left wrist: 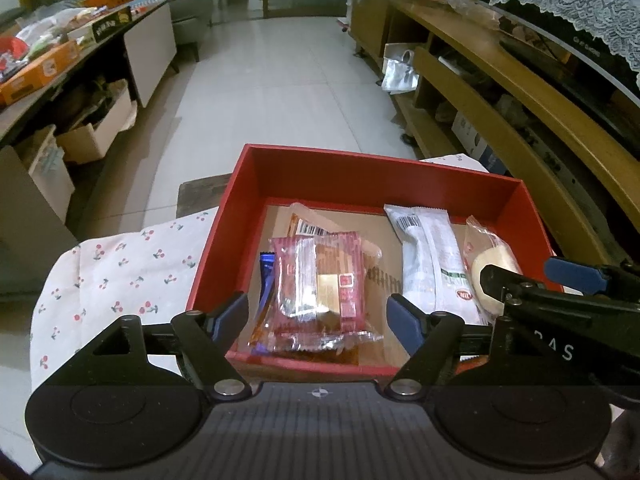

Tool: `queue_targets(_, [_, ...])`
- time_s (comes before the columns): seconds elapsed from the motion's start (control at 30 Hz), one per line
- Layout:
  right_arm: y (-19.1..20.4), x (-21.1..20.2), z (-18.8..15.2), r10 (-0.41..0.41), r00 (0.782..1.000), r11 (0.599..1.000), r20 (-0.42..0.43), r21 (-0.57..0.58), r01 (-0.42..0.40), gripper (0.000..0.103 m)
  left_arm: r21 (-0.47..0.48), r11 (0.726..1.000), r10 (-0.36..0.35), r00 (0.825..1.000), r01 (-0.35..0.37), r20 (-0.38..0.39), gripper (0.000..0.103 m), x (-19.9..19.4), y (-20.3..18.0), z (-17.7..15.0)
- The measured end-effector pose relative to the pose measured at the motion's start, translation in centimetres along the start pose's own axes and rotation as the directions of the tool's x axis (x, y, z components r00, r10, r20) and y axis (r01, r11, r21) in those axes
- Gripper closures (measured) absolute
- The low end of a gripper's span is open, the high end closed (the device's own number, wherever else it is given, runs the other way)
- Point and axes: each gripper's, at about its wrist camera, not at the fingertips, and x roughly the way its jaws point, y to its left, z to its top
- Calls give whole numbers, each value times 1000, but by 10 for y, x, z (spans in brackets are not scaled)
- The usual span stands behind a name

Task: Organize snacks
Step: 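Lower both packets into the red box and open both grippers, then withdraw both grippers from the box toward the remaining snacks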

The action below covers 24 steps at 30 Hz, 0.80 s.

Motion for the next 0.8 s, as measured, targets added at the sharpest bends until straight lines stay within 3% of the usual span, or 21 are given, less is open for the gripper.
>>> queue_targets(0.8, [15, -37, -47, -35, 997, 999, -75, -39, 32, 31, -11, 999, -32, 998, 32, -58, 22, -27, 8, -54])
